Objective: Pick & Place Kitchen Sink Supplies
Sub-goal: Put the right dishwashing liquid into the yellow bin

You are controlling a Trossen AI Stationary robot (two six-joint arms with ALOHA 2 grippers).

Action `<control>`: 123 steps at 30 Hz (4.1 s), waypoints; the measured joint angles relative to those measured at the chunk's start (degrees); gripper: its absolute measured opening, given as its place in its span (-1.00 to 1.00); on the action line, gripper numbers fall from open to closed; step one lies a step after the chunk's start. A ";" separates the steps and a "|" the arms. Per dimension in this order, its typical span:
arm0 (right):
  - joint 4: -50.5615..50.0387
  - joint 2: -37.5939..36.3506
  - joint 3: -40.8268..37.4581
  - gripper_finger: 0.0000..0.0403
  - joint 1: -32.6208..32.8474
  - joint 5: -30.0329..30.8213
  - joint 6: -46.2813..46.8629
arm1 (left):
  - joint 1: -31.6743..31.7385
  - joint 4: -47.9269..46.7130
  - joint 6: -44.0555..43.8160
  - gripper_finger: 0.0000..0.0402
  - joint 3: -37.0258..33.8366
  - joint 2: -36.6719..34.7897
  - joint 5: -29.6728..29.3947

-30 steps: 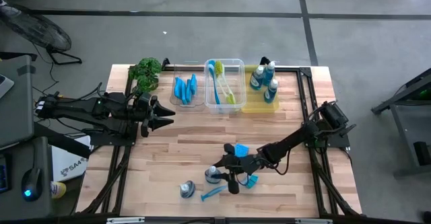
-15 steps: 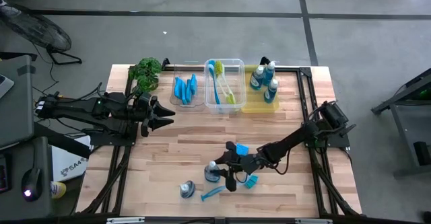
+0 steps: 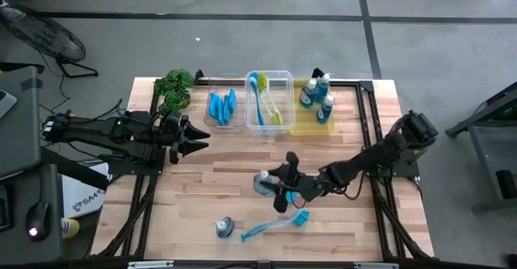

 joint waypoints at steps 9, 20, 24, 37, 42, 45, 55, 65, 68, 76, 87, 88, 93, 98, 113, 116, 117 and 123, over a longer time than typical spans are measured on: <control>-12.03 -12.83 0.02 -0.30 -2.25 9.71 0.63 | 0.00 0.02 -0.09 0.04 0.02 0.01 -5.19; -28.08 -27.76 0.07 -0.30 -8.89 14.61 -0.02 | 0.02 0.00 -1.23 0.04 0.02 0.03 -10.78; -33.53 -30.90 0.07 -0.30 -12.37 14.72 0.64 | 0.02 0.04 -1.23 0.04 0.02 0.63 -13.42; -45.29 -31.31 -0.31 -0.30 -22.18 13.11 12.30 | 0.02 1.05 -1.23 0.04 0.02 6.95 -17.15; -46.27 -29.91 -3.85 -0.30 -23.47 13.25 19.06 | 0.02 0.84 -0.61 0.04 0.02 8.29 -17.23; -44.36 -28.75 -6.14 -0.30 -24.16 13.87 21.24 | 0.02 0.97 0.40 0.04 0.02 8.26 -17.42; -28.86 -23.62 -12.90 -0.30 -27.70 18.75 17.89 | 0.02 0.87 1.75 0.04 0.02 8.14 -20.08; -20.89 -17.51 -13.70 -0.30 -35.43 12.28 10.83 | 0.02 0.87 1.79 0.04 0.02 8.14 -19.75; -18.03 -15.17 -13.70 -0.30 -37.46 10.69 8.53 | 0.02 0.87 1.79 0.04 0.02 8.14 -19.75; -15.86 -12.60 -13.69 -0.30 -42.18 7.37 7.81 | 0.02 0.88 1.79 0.04 0.02 8.14 -19.69; -11.72 -12.16 -13.68 -0.30 -47.36 3.25 3.38 | 0.02 0.88 1.76 0.04 0.02 8.14 -19.66; -11.72 -12.16 -13.68 -0.30 -47.76 2.58 3.31 | 0.02 0.87 1.76 0.04 0.02 8.14 -19.66; -10.73 -11.99 -13.68 -0.30 -49.53 0.53 1.87 | 0.02 0.87 1.76 0.04 0.02 8.14 -19.69; -8.36 -10.98 -13.60 -0.30 -51.13 -1.66 0.11 | 0.02 0.90 1.76 0.04 0.02 8.14 -19.71; -8.66 -10.81 -13.57 -0.12 -51.00 -2.57 0.36 | 0.02 0.90 1.74 0.04 0.02 8.12 -19.76; -8.63 -10.81 -13.56 -0.11 -51.00 -4.21 -0.03 | 0.02 0.90 1.74 0.04 0.02 8.13 -19.77; -8.65 -10.81 -13.53 -0.11 -51.00 -4.64 -0.52 | 0.02 0.90 1.74 0.04 0.02 8.14 -19.77; -9.48 -10.98 -13.53 -0.10 -50.96 -5.95 -1.31 | 0.02 0.90 1.74 0.04 0.02 8.12 -19.76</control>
